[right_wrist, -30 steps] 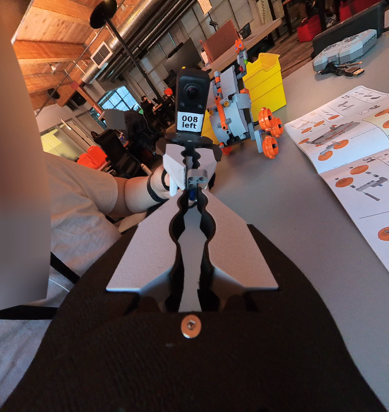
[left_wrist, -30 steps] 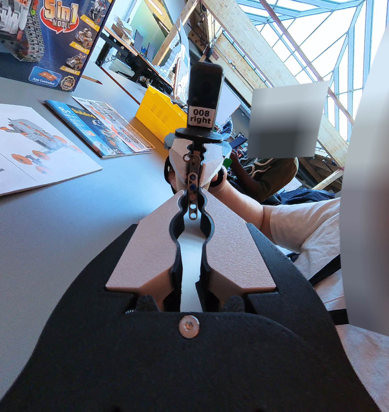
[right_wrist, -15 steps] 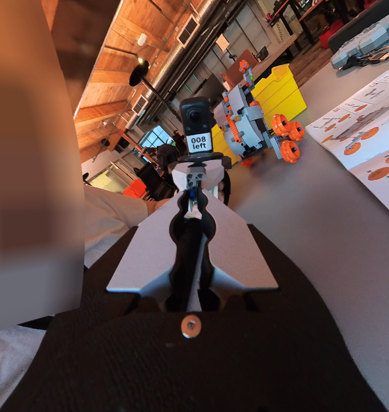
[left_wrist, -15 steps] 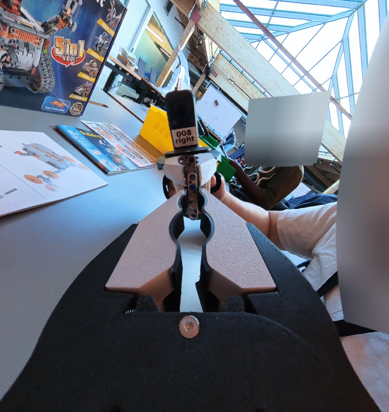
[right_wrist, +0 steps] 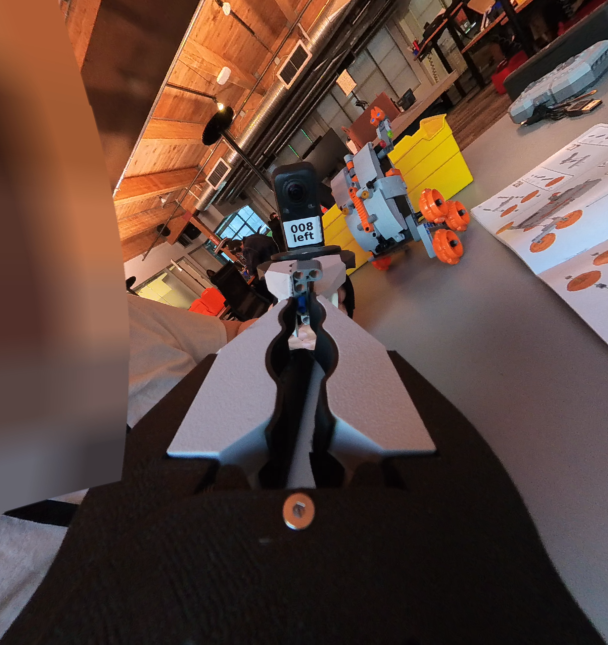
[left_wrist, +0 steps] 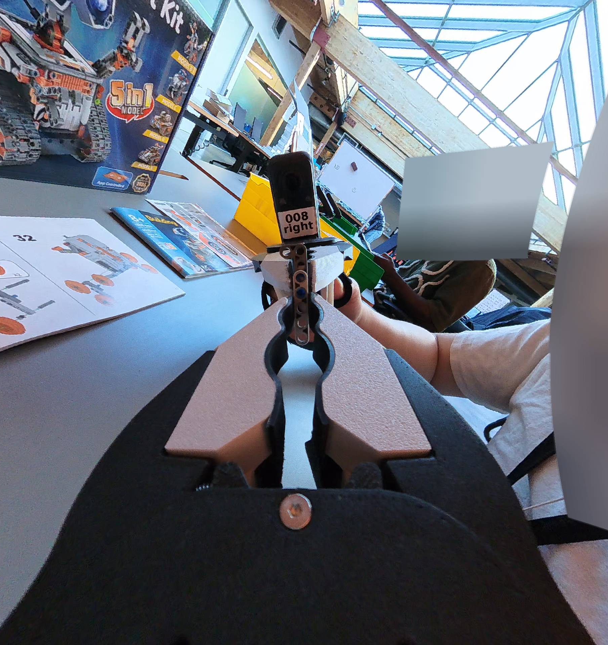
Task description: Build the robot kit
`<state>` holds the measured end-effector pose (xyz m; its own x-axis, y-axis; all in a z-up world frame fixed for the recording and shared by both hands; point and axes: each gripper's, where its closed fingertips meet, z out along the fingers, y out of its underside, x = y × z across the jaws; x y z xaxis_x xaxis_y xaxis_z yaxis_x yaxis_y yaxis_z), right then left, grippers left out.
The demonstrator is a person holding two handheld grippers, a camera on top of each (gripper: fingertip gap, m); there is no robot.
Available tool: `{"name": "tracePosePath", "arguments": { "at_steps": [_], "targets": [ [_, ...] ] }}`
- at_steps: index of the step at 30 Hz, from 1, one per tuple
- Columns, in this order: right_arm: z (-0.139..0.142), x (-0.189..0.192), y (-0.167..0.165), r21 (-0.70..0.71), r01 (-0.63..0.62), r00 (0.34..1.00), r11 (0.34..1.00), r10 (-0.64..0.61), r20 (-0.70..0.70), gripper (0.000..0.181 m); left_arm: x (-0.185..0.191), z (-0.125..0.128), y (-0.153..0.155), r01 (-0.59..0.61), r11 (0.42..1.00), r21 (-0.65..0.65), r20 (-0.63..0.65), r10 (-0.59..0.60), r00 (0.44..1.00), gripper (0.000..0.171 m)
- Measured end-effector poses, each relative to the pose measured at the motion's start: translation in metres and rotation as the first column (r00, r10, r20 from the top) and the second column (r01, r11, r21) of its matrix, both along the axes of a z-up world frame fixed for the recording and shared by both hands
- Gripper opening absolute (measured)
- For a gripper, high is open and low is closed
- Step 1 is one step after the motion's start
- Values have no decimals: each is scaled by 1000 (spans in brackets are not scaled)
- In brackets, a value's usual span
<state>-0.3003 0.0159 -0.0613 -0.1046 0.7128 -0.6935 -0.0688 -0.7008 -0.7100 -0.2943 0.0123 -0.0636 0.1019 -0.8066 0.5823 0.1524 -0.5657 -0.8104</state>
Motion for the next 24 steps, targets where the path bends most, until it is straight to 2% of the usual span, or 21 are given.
{"name": "tracePosePath", "arguments": {
  "at_steps": [4, 14, 21, 24],
  "targets": [
    [0, 0, 2, -9, 9, 1000, 1000, -9, -9, 7, 0, -1, 2, -26, 999, 34, -21, 27, 999, 5],
    [4, -1, 2, 30, 41, 997, 999, -39, -71, 7, 0, 4, -1, 48, 991, -125, 93, -37, 995, 5],
    [2, -2, 5, -4, 51, 996, 999, -51, -76, 7, 0, -1, 1, -12, 999, -36, 11, 12, 1000, 5],
    [2, -7, 2, -11, 27, 997, 1000, -28, -74, 6, 9, -10, -6, 20, 1000, -21, -53, -21, 998, 5]
  ]
}}
